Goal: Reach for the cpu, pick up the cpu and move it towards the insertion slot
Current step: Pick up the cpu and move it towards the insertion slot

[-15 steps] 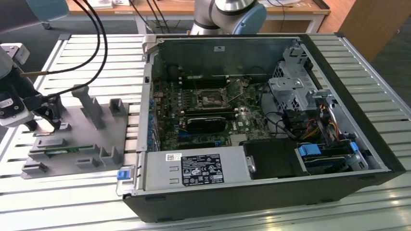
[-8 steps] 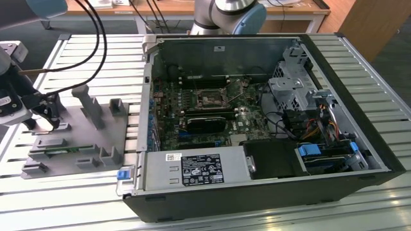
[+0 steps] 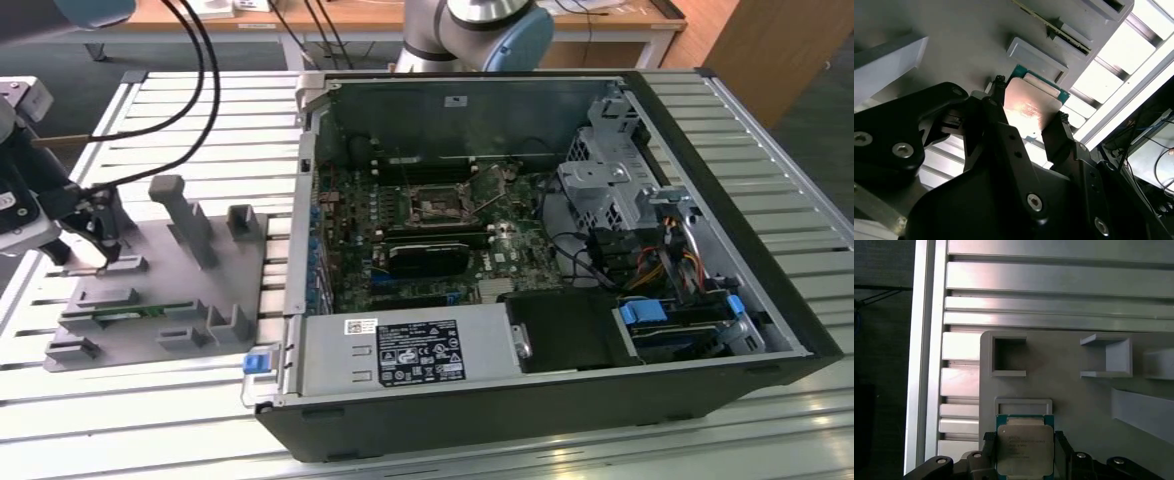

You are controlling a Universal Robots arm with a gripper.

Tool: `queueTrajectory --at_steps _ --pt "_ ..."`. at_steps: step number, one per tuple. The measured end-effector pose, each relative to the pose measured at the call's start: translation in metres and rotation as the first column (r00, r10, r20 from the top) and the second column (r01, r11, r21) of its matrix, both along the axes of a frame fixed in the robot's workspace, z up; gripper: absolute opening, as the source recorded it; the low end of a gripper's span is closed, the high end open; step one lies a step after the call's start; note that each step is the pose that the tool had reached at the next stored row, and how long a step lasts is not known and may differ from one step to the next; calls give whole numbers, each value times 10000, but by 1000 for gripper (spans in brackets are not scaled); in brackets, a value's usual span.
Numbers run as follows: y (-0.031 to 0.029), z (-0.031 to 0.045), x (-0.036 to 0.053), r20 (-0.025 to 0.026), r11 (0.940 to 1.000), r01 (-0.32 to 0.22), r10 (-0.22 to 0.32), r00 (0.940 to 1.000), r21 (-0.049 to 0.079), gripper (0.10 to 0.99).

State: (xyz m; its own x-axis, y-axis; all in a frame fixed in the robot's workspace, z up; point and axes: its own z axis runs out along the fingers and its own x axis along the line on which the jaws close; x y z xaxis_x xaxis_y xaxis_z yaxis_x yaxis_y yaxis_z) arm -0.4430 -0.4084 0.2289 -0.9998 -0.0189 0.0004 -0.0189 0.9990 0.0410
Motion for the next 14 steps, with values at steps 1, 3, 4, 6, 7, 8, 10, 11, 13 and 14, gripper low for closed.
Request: queueTrajectory --at_steps 1,3,4,6,7,8,10,11,13,14 --pt "0 8 0 -1 10000 0 0 10000 0 545" --pt "0 27 0 -2 10000 0 0 10000 -1 545" --pt "0 36 0 -1 10000 0 0 10000 0 545" --pt "0 56 0 -2 10000 0 0 10000 -1 545" --pt "0 66 0 -1 10000 0 0 10000 0 545" --pt "0 79 0 -2 10000 0 0 10000 -1 545" --pt "0 103 0 -1 10000 0 0 10000 -1 545" --pt "0 111 0 -2 10000 0 0 10000 -1 545" --pt "0 125 0 -1 10000 0 0 10000 -1 545" --pt "1 137 0 0 10000 0 0 10000 0 545"
